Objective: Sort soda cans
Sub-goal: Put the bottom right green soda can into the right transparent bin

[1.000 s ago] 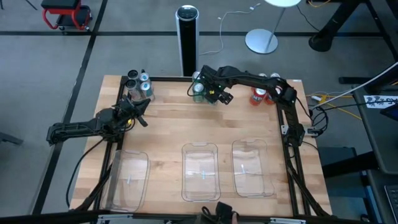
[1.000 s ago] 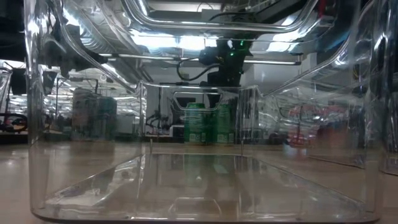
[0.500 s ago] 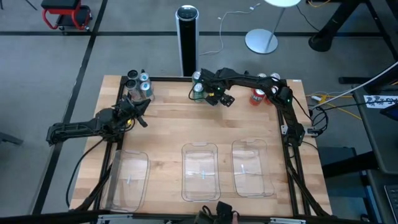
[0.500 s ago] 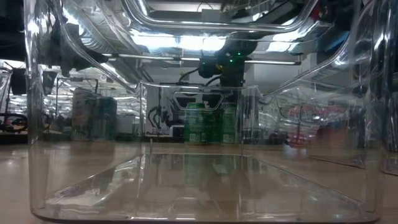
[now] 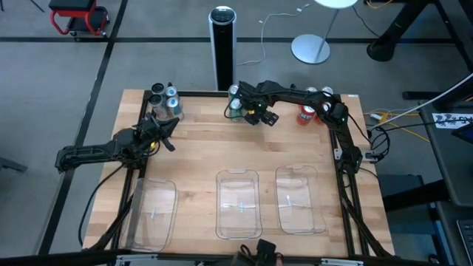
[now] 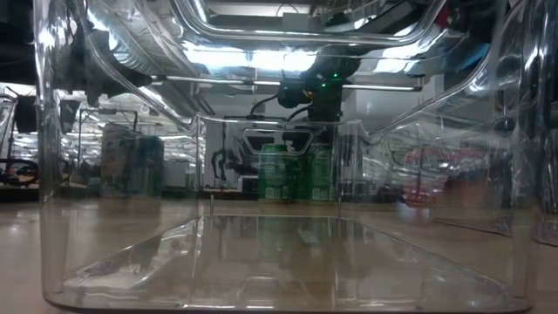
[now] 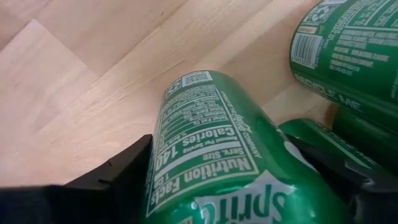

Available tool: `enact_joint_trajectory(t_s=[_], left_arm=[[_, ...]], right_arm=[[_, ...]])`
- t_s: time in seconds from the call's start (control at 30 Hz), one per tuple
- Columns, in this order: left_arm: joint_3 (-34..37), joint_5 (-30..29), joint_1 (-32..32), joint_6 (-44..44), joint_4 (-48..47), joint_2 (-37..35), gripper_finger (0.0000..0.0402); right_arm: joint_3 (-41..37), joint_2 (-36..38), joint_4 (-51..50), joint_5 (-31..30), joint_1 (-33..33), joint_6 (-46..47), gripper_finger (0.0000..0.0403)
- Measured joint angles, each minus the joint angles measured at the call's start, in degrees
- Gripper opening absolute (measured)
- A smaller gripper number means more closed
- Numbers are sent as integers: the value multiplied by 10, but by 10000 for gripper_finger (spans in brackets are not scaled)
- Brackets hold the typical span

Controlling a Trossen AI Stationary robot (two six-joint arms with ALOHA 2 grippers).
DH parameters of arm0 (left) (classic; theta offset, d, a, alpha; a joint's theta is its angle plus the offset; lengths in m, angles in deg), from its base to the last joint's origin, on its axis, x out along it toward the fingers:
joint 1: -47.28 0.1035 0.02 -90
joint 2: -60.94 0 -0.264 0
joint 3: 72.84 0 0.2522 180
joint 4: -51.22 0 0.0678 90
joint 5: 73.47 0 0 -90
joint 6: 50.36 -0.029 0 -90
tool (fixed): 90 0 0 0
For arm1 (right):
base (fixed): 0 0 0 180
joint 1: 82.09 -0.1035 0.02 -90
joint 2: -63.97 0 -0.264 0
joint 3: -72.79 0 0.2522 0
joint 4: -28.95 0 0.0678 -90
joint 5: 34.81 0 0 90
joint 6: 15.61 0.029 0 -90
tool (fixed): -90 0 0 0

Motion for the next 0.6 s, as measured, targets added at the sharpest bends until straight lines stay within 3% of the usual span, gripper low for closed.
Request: enact_joint_trajectory(t_s=[0.23,0.6], left_arm=[[0,0,0,-2,0,0,0],[0,0,0,-1,-1,0,0]], right_arm=[[-6,31,-13,1,-11,0,306],[-2,153,-68,-22,-74,47,306]])
